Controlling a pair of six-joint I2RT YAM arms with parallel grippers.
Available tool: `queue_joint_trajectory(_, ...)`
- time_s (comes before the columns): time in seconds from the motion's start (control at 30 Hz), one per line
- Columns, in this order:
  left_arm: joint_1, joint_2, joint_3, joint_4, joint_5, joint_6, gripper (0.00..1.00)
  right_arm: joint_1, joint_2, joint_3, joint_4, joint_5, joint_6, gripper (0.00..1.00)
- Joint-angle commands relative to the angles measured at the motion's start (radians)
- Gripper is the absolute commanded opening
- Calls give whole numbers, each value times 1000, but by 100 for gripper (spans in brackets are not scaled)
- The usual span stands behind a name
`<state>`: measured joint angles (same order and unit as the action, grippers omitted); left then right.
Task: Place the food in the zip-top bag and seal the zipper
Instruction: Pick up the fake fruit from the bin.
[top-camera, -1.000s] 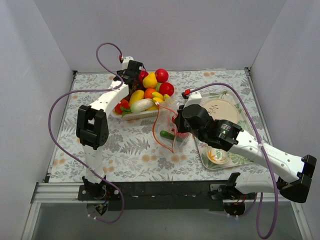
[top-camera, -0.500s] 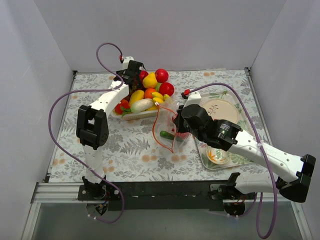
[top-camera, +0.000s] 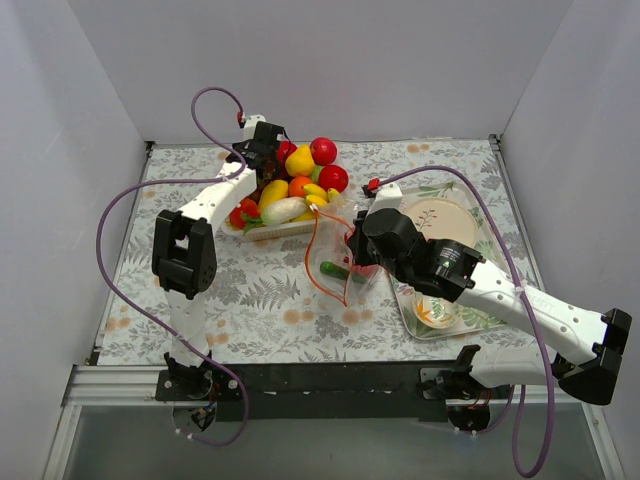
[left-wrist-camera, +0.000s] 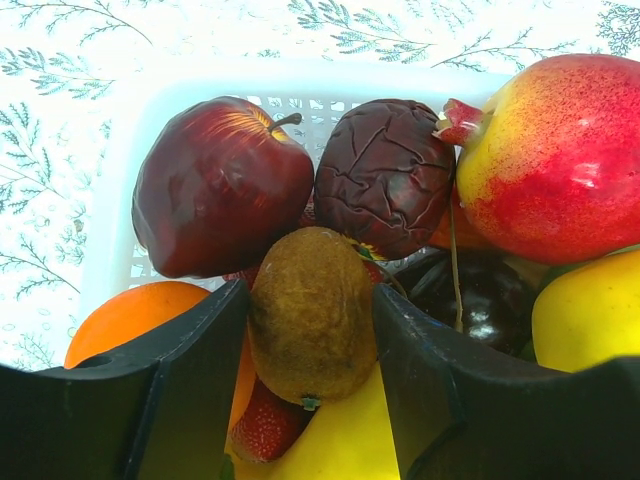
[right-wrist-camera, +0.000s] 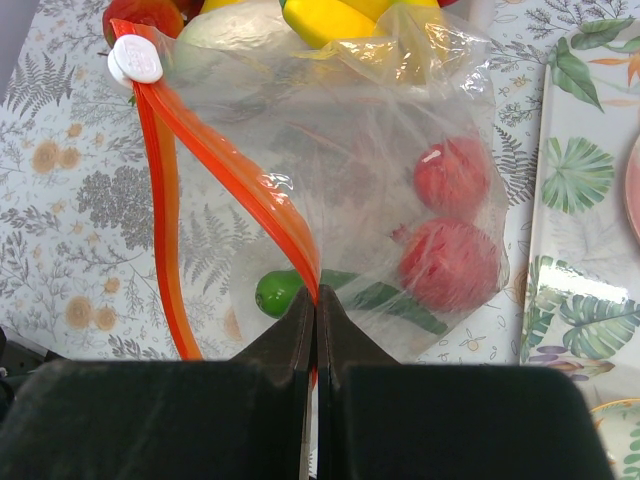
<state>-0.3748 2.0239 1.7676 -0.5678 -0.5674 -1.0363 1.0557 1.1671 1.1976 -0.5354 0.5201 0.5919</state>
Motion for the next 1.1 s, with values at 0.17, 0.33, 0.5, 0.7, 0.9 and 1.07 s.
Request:
queue_joint_trajectory(0.17,1,-31,9,11,6,10,30,1,-3,5,32,11,6,1)
queue_joint_trajectory(0.33,1,-65,32,0,3,25,25,1,3,11,35,9,6,1)
queue_joint_trajectory(0.5,1,-97,64,-15,11,38,24,1,14,14,40,8,6,1)
queue_joint_trajectory(0.7,1,-142,84,-41,26,38,23,1,43,31,51,3,2,1)
queue_joint_trajectory(0.9,1,-221,69,-69,70,27,22,0,112,69,58,6,-14,1)
queue_joint_trajectory(1.07,-1,-332,-26,-78,139,-16,22,-22,204,163,64,-41,-27,1)
